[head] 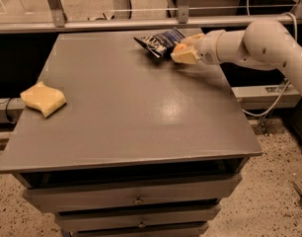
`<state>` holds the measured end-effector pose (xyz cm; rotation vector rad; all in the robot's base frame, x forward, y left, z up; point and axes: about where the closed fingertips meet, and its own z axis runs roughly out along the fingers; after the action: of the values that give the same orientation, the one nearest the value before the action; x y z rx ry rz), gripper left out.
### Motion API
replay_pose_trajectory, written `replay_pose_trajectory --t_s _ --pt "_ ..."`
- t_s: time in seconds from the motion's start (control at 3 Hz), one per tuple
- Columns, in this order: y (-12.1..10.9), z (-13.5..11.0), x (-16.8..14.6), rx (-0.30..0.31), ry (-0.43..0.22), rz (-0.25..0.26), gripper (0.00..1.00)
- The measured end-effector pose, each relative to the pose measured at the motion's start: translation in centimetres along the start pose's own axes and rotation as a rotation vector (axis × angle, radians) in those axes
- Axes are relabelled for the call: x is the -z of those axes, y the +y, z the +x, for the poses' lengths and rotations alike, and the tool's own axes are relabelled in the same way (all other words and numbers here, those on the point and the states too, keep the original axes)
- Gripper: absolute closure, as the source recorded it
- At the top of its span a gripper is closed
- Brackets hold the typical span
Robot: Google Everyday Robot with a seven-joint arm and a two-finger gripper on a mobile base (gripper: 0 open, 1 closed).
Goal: Move orange near blue chip bag
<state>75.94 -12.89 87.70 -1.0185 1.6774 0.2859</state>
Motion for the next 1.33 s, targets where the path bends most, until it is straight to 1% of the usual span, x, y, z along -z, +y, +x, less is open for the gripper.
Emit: replay_pose_trajectory --t_s 0.33,0.67,1.0,1.33 --pt "0.3 0.4 -0.1 -0.015 0.003 -0.008 0.17" --pt "0.6 0.8 -0.5 -0.026 0.006 -0.024 0.00" --pt "0.6 0.8 -0.5 -0.026 0.006 -0.024 0.00" --pt "0.1 0.5 3.6 -0.013 0.002 -0.020 0.00"
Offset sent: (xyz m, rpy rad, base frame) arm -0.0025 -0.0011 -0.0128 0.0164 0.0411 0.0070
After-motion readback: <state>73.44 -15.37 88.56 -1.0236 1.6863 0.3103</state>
